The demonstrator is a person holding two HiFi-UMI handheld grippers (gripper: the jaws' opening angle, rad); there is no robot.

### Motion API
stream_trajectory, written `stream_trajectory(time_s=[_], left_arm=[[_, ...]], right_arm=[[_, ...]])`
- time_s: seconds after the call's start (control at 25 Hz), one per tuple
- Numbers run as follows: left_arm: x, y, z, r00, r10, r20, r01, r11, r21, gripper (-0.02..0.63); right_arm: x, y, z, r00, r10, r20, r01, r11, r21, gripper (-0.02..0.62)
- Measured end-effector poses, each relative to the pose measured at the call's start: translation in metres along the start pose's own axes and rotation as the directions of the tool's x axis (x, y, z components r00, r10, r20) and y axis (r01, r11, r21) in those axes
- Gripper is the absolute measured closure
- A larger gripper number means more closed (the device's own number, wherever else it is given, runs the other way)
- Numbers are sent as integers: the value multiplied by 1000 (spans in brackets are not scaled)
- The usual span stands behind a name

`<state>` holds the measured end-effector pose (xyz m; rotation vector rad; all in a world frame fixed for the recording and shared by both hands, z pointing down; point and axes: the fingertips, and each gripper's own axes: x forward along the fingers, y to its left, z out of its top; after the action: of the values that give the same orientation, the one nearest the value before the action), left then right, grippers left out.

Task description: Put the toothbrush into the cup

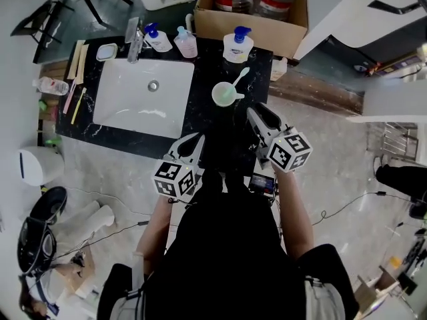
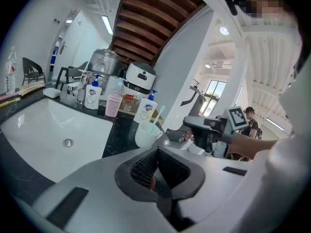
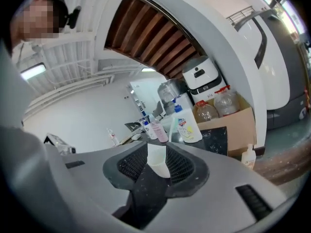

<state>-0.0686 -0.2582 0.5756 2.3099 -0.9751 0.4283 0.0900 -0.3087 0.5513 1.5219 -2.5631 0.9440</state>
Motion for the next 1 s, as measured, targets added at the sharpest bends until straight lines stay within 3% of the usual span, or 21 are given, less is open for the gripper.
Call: stream_trajectory(time_s=[0.16,0.28,0.36,0.44,0.48,0.68,0.84,1.0], left_arm=[[5,6,-12,999,29,-30,-29,1000,-9,597],[17,12,-47,980,24,-197,-39,997,-72,597],[22,2,-72,946,-78,-315,20,983,-184,597],[25,-13,-86,915,-214,-343,111,948,-297,597],[26,-15,-89,910,-239,-340,126,938,-322,597],[32,-18,-91,916,-259,-306,167,940,-297,597],[19,-26,-73,957,-184,-222,147,974,-173,597],[3,-35,-62,972,-177,-155,150,974,-170,597]], right_arm=[[-41,25,-10,1000,-16,18,18,993,-115,575],[-61,34,-29,999,-35,10,35,996,-78,580],[-73,39,-43,999,-48,7,48,998,-44,580],[-86,42,-55,998,-62,8,63,998,-10,580],[-92,43,-59,998,-68,7,68,998,3,580],[-118,38,-57,997,-69,33,68,997,38,580],[-131,40,-46,996,-63,70,62,998,21,580],[-131,44,-36,993,-63,95,64,998,-6,581]])
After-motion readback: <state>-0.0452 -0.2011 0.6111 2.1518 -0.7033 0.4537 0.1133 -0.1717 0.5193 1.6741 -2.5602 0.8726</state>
